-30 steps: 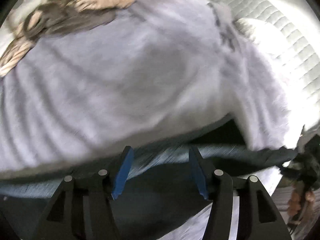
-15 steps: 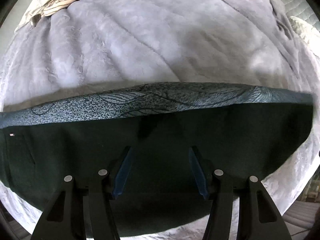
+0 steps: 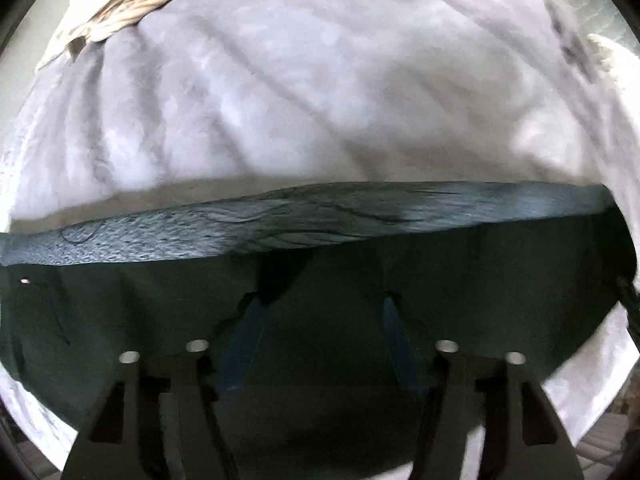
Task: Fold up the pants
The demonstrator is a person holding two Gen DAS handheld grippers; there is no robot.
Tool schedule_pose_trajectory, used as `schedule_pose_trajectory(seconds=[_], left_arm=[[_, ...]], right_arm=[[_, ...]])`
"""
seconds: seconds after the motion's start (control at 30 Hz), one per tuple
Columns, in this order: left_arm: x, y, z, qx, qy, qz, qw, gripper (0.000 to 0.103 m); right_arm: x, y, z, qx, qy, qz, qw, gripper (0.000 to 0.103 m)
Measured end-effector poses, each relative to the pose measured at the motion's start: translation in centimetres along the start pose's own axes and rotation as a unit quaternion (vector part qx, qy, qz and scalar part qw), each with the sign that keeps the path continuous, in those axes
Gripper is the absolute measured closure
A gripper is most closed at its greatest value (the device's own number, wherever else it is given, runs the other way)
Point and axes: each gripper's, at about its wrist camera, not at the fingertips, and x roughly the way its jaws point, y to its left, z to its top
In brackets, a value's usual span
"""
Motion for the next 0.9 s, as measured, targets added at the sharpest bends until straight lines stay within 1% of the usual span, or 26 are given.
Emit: schedule_pose_trajectory(seconds=[0.03,0.07,0.1,0.13,0.2,0.23,0.27,0.3,0.37,0.4,0.43,0.47,0.5,0.53,0.57,0.67,0.7,0.77,0.8,0.83,0.87,0.9], left_arm=[[0.7,0.6,0.2,-0.01,0.011,-0.001,0.9999,0.034],[0.7,1.1,0.4,-0.018,0.015,-0.003,0.9997,0.034],[0.1,1.4,0.6,-0.02,0.011,-0.002,0.9997,0.034],[-0.6,1.7,0.5,-0.018,0.0,-0.001,0.9998,0.034],[-2.0,2.1,0.2,-0.016,-0.014,0.0,0.9998,0.034],[-2.6,2.6,0.2,-0.016,-0.023,0.001,0.9996,0.034],[-2.8,2.9,0.4,-0.017,-0.028,0.005,0.9995,0.034],[-2.8,2.8,0.5,-0.017,-0.029,0.009,0.9994,0.034],[-1.1,2.9,1.4,-0.023,-0.025,0.023,0.9992,0.034],[-0.2,2.3,2.1,-0.026,-0.022,0.026,0.9991,0.034],[1.2,2.1,2.8,-0.027,-0.017,0.037,0.9988,0.033],[2.4,1.7,3.3,-0.023,-0.015,0.049,0.9984,0.027],[3.2,1.5,3.9,-0.021,-0.025,0.069,0.9971,0.023],[3.4,1.3,4.4,-0.021,-0.033,0.076,0.9963,0.02],[3.4,1.3,5.1,-0.018,-0.033,0.076,0.9964,0.02],[2.2,2.7,6.2,-0.024,-0.034,0.072,0.9965,0.02],[1.0,3.7,6.0,-0.025,-0.043,0.075,0.996,0.02],[-0.3,5.2,5.0,-0.024,-0.051,0.076,0.9955,0.02],[-1.1,6.2,4.4,-0.023,-0.052,0.078,0.9954,0.02],[-1.9,7.6,3.4,-0.023,-0.052,0.085,0.9948,0.02],[-2.3,8.2,2.2,-0.024,-0.051,0.094,0.994,0.02],[-3.0,10.1,0.8,-0.028,-0.047,0.106,0.9929,0.02]], right_arm=[[0.9,-0.4,0.0,-0.005,0.022,-0.036,0.999,0.092],[1.6,-0.9,-0.1,-0.002,0.042,-0.054,0.998,0.082],[1.5,-1.2,-0.2,0.005,0.047,-0.06,0.997,0.071],[0.5,-0.9,-0.4,0.003,0.033,-0.068,0.997,0.069],[-1.4,0.3,-0.9,-0.029,0.001,-0.09,0.996,0.067],[-2.8,1.8,-1.4,-0.068,-0.027,-0.091,0.993,0.066],[-3.3,2.7,-1.5,-0.092,-0.035,-0.086,0.991,0.066],[-3.3,4.4,-1.7,-0.133,-0.036,-0.081,0.987,0.066],[-2.0,6.4,-1.5,-0.179,-0.023,-0.083,0.98,0.066],[-0.6,7.3,-1.2,-0.195,-0.012,-0.09,0.977,0.066],[1.5,7.8,-0.7,-0.201,0.007,-0.099,0.975,0.064],[2.7,7.7,-0.3,-0.201,0.019,-0.108,0.973,0.061],[4.5,7.5,0.3,-0.204,0.03,-0.127,0.97,0.062],[5.1,7.3,0.7,-0.203,0.028,-0.133,0.97,0.062],[5.3,7.3,1.3,-0.197,0.016,-0.135,0.971,0.062],[3.5,7.5,2.3,-0.169,-0.015,-0.141,0.975,0.06],[2.8,7.7,2.3,-0.161,-0.015,-0.133,0.978,0.059],[2.0,8.4,1.3,-0.159,0.003,-0.088,0.983,0.058],[1.8,8.9,0.5,-0.162,0.02,-0.058,0.985,0.058],[1.7,9.6,-1.2,-0.165,0.049,-0.021,0.985,0.058],[2.0,10.3,-2.5,-0.166,0.067,0.0,0.984,0.058],[2.4,11.1,-4.6,-0.166,0.094,0.027,0.981,0.058]])
